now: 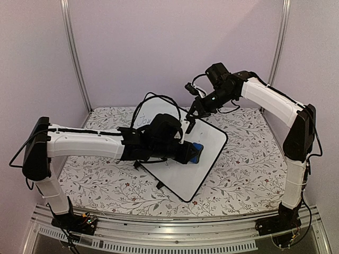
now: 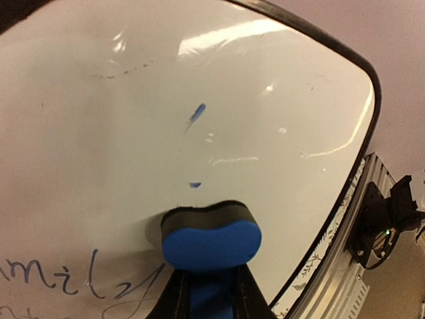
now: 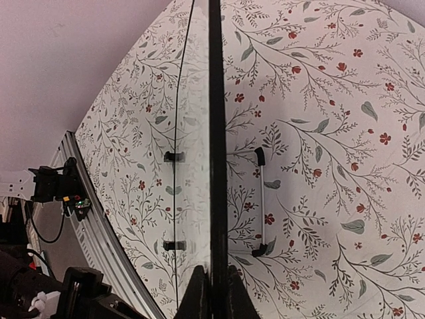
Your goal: Erase the whiteboard
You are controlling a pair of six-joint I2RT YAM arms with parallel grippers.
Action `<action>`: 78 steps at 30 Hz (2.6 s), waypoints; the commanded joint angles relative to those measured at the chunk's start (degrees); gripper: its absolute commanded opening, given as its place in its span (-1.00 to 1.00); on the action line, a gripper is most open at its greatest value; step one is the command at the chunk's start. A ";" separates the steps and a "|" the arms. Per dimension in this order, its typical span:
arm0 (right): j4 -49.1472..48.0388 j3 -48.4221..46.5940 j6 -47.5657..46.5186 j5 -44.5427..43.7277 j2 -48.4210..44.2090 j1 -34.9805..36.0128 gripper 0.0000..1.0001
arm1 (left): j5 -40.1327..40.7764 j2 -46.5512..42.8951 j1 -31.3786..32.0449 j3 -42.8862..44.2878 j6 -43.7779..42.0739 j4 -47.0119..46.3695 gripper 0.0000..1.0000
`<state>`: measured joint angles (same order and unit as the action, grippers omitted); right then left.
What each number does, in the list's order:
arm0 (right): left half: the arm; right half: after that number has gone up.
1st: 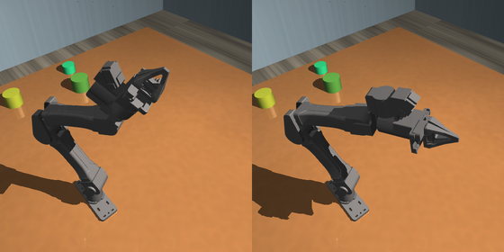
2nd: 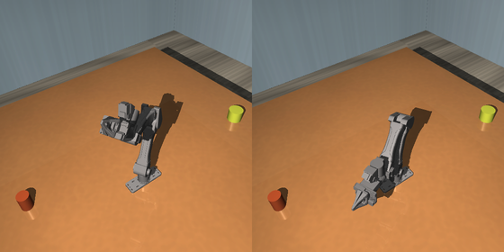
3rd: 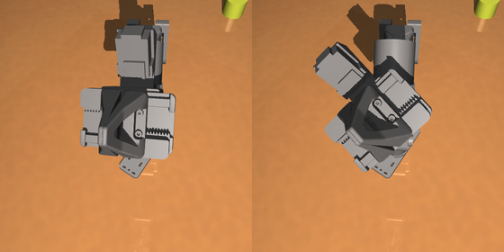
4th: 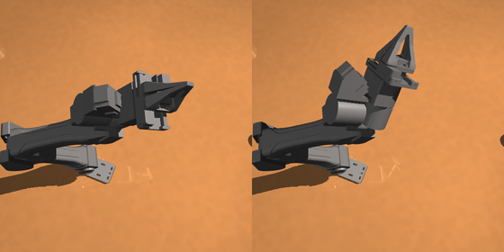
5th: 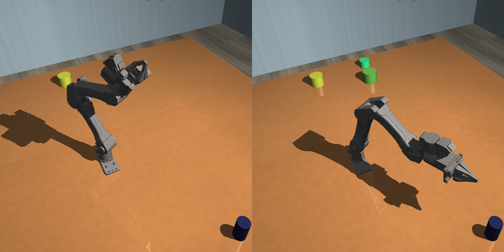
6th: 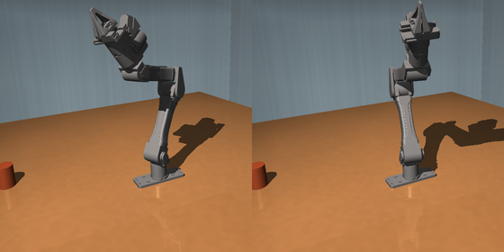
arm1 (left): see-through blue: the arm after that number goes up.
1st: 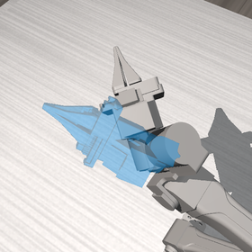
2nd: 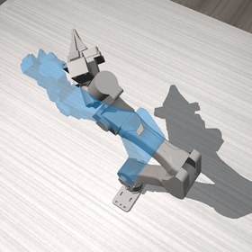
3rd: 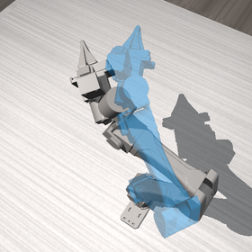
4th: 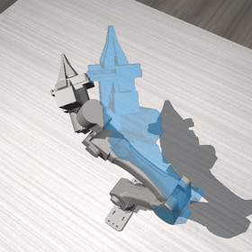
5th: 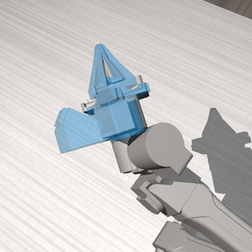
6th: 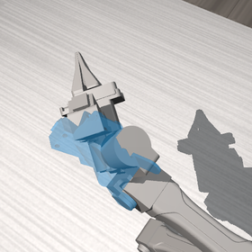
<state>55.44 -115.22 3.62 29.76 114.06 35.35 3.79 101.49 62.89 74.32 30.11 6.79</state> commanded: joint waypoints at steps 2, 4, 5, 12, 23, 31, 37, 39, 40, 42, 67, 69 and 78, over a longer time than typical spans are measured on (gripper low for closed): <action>2.89 0.52 -3.00 -0.70 -1.38 3.31 -1.00 | 5.47 4.41 -1.45 2.17 -0.97 8.43 -1.00; 2.86 0.52 -2.97 -0.67 -1.30 3.32 -1.00 | 6.04 4.40 -2.31 3.85 -1.61 8.87 -1.00; 2.81 0.52 -3.00 -0.67 -1.30 3.32 -1.00 | 6.21 4.37 -2.78 4.73 -2.12 8.94 -1.00; 2.77 0.52 -3.00 -0.58 -1.12 3.32 -1.00 | 8.08 7.15 -3.58 13.95 -5.27 11.78 -1.00; 2.80 0.53 -3.00 -0.75 -1.29 3.34 -1.00 | 9.59 8.16 -4.57 15.70 -5.32 13.41 -1.00; 2.91 0.52 -3.00 -1.46 -0.92 3.32 -1.00 | 7.17 2.13 -4.70 3.02 -2.07 9.79 -1.00; 3.00 0.17 -3.00 -1.52 -0.51 3.32 -1.00 | 5.35 -0.19 -4.45 -3.20 -0.52 8.08 -1.00; 3.01 0.17 -3.00 -1.54 -0.63 3.32 -1.00 | 5.31 -1.19 -4.44 -4.79 -0.22 7.73 -1.00; 2.93 0.21 -3.00 -1.61 -0.67 3.32 -1.00 | 5.64 -1.87 -4.45 -5.56 -0.07 7.64 -1.00; 2.97 0.32 -3.00 -1.63 -0.84 3.33 -1.00 | 6.82 -3.25 -4.75 -6.71 0.07 7.62 -1.00; 3.07 0.32 -3.00 -1.46 -1.90 3.32 -1.00 | -1.76 -17.22 -28.10 -6.17 -7.78 10.32 -1.00; 3.01 0.26 -2.97 -1.54 -2.07 3.32 -1.00 | -2.72 -17.90 -30.66 -6.05 -8.24 11.39 -1.00; 3.05 0.08 -3.00 -1.63 -2.00 3.32 -1.00 | -11.76 -17.56 -39.40 -5.42 -15.67 14.14 -1.00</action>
<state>55.22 -115.22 4.49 29.67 112.88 36.82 -3.57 83.81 25.45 66.61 20.18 17.96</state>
